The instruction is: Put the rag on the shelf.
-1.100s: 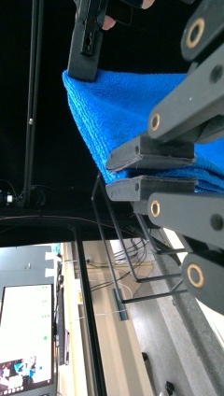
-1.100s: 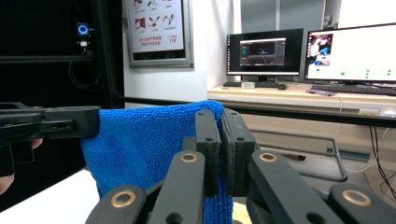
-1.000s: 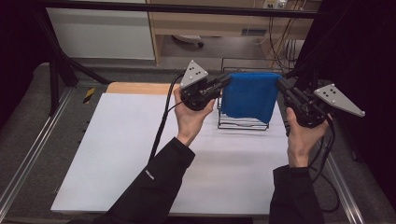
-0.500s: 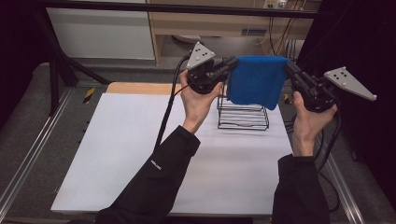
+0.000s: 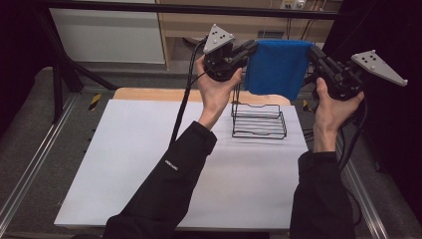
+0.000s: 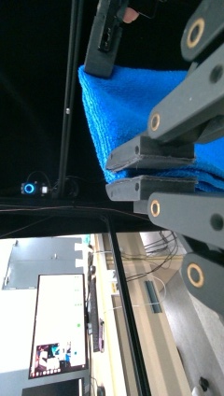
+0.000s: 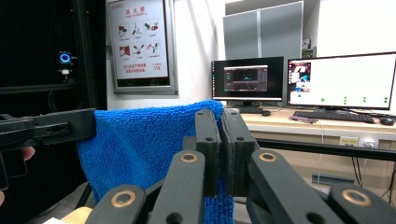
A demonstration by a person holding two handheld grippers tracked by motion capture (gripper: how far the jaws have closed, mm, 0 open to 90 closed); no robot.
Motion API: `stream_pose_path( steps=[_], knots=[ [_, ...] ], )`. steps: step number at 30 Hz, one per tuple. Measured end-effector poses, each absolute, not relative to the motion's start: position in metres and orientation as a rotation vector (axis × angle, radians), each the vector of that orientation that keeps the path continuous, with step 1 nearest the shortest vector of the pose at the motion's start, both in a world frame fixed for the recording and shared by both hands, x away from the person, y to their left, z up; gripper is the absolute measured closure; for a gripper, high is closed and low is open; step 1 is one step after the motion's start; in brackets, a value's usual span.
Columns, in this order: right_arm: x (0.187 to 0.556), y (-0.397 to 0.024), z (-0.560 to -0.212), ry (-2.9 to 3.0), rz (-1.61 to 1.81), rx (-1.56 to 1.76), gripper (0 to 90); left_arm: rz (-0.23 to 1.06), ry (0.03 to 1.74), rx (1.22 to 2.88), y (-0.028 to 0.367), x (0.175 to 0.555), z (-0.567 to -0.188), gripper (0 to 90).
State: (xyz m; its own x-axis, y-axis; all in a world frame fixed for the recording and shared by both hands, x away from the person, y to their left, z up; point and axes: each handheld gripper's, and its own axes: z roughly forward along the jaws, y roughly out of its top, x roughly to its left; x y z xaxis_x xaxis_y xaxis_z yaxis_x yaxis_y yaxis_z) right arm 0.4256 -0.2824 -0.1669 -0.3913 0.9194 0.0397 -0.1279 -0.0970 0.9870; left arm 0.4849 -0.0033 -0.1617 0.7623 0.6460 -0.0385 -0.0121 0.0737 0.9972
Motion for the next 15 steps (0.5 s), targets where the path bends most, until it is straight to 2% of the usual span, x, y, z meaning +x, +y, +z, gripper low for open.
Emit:
stream_pose_path(
  steps=[15],
  knots=[
    [0.454,-0.282,-0.152,1.351,1.599,0.933,87.0,0.566,0.57,1.387,-0.005,0.508,-0.153,84.4]
  ],
)
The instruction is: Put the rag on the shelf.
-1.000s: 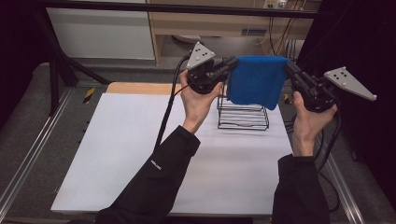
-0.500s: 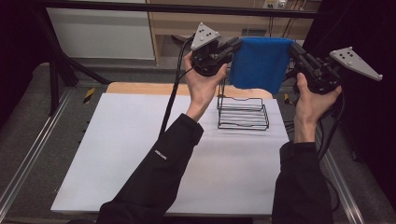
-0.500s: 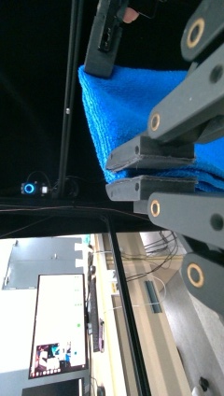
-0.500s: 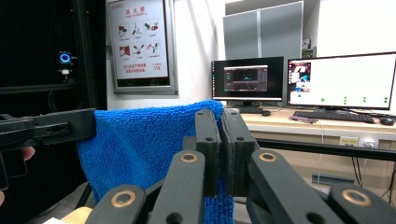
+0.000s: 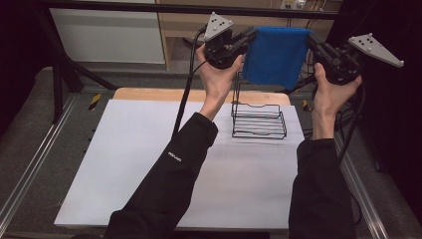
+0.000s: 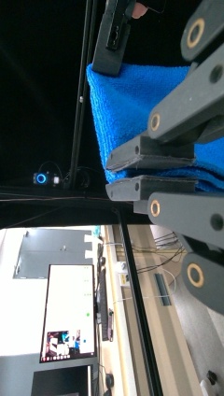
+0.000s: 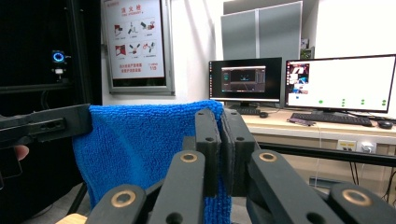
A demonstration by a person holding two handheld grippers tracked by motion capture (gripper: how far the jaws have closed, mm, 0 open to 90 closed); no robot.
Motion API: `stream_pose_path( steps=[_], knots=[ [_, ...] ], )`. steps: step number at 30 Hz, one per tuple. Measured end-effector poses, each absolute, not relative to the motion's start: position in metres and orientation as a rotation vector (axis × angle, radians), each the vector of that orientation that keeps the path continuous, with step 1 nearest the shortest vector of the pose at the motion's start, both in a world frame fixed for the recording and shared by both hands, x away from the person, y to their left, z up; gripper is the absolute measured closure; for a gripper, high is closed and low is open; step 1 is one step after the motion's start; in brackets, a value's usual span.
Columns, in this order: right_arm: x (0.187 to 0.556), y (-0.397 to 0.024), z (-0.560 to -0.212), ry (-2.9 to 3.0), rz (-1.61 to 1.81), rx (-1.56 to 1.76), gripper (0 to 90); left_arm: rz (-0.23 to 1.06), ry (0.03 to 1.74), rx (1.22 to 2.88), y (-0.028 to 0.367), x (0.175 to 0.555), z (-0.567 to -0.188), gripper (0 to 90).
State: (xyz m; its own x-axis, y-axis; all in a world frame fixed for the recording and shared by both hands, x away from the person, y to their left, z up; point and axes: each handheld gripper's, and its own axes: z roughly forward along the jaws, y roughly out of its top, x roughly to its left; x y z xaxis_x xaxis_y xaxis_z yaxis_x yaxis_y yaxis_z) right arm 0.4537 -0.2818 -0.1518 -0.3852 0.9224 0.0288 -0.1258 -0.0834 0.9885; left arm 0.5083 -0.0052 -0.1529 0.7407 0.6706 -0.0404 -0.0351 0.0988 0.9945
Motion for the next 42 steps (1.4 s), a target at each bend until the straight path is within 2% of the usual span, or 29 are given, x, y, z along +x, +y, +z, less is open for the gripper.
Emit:
stream_pose_path(
  steps=[21,42],
  knots=[
    [0.498,-0.285,-0.169,1.406,1.557,0.956,87.0,0.641,0.588,1.436,-0.009,0.54,-0.167,84.4],
    [0.491,-0.3,-0.208,1.496,1.515,1.013,86.8,0.595,0.532,1.541,-0.015,0.532,-0.207,84.3]
  ],
)
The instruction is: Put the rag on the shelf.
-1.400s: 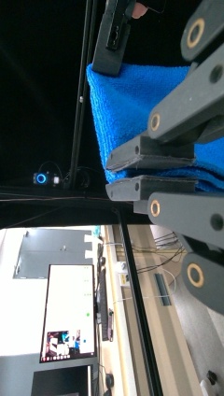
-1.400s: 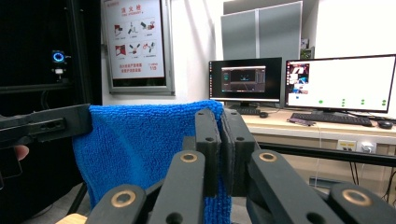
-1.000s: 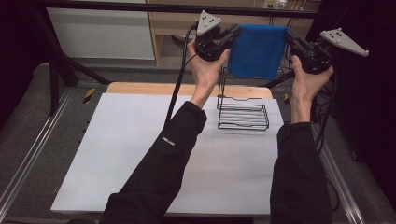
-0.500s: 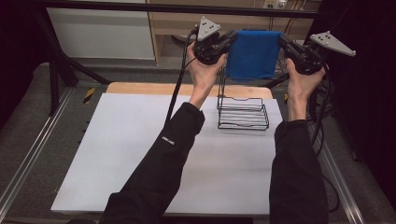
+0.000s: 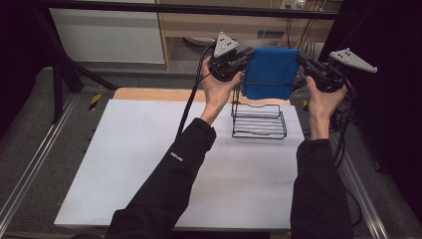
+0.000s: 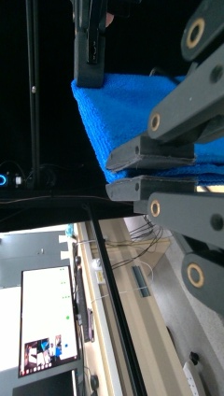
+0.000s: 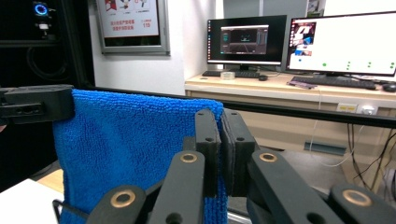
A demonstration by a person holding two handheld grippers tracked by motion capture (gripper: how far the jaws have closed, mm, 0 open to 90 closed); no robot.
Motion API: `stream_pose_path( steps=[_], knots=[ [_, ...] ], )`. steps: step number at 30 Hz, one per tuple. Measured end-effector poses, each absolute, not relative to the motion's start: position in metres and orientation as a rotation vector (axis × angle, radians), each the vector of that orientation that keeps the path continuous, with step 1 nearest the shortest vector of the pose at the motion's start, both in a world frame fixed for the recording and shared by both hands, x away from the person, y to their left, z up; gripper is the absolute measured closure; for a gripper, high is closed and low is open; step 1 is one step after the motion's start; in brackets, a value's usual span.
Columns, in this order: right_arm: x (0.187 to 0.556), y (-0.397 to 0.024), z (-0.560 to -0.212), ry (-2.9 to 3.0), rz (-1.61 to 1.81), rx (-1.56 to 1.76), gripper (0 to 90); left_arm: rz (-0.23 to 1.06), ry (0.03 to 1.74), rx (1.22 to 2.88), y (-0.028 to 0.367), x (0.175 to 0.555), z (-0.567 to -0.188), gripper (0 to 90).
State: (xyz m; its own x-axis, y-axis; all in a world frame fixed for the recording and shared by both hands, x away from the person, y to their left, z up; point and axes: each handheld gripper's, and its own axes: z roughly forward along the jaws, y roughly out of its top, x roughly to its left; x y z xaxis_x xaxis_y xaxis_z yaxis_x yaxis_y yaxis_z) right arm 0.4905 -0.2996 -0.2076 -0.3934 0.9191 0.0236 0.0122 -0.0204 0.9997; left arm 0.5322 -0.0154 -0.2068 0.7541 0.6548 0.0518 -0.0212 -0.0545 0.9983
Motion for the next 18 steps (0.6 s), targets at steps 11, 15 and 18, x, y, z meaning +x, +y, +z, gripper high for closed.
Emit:
stream_pose_path(
  steps=[11,15,18],
  knots=[
    [0.476,-0.305,-0.218,1.532,1.523,1.022,86.6,0.555,0.505,1.577,-0.013,0.52,-0.216,84.2],
    [0.471,-0.306,-0.219,1.553,1.525,1.024,86.5,0.539,0.498,1.595,-0.012,0.516,-0.219,84.2],
    [0.467,-0.307,-0.22,1.57,1.52,1.029,86.4,0.541,0.492,1.617,-0.011,0.512,-0.221,84.1]
  ],
)
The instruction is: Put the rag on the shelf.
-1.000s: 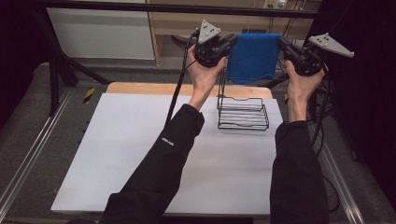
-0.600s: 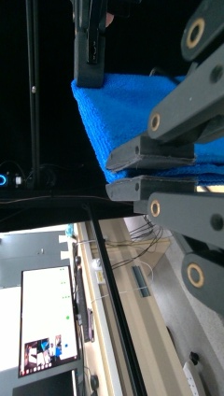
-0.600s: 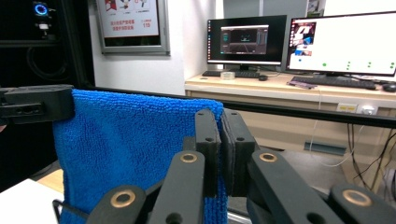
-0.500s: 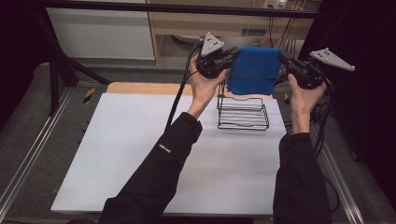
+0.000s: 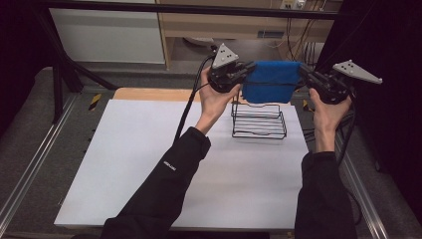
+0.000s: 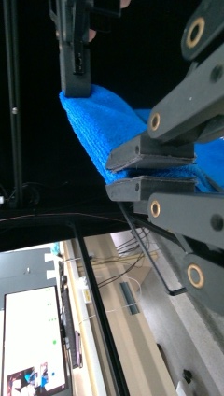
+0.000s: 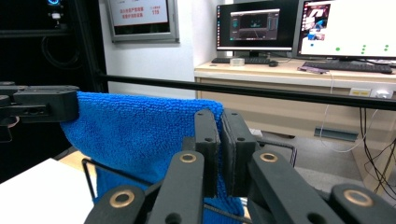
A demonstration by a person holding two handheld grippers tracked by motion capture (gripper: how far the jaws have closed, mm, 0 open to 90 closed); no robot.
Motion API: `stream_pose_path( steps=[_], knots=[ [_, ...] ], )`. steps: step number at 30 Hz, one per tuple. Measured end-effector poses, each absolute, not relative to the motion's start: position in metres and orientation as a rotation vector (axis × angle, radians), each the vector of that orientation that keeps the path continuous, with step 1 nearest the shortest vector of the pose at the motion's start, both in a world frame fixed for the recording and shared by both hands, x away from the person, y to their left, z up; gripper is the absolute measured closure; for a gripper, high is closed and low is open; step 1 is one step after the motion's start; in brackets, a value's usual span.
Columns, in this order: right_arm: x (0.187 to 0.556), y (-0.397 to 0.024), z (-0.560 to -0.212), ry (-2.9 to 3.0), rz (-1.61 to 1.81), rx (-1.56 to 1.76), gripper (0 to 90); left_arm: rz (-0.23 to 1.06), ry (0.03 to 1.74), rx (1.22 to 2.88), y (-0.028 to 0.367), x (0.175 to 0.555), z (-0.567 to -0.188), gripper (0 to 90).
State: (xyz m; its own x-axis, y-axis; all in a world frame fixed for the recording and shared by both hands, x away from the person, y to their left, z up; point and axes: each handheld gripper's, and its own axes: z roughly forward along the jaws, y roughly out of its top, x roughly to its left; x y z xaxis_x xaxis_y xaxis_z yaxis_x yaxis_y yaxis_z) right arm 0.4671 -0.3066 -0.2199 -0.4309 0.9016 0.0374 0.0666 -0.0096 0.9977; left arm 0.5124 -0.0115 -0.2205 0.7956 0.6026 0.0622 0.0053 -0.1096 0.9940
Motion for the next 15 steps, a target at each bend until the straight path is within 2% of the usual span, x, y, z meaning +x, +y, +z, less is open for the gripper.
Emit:
stream_pose_path(
  steps=[15],
  knots=[
    [0.458,-0.314,-0.236,1.688,1.504,1.053,85.6,0.477,0.502,1.719,-0.011,0.498,-0.233,83.0]
  ],
)
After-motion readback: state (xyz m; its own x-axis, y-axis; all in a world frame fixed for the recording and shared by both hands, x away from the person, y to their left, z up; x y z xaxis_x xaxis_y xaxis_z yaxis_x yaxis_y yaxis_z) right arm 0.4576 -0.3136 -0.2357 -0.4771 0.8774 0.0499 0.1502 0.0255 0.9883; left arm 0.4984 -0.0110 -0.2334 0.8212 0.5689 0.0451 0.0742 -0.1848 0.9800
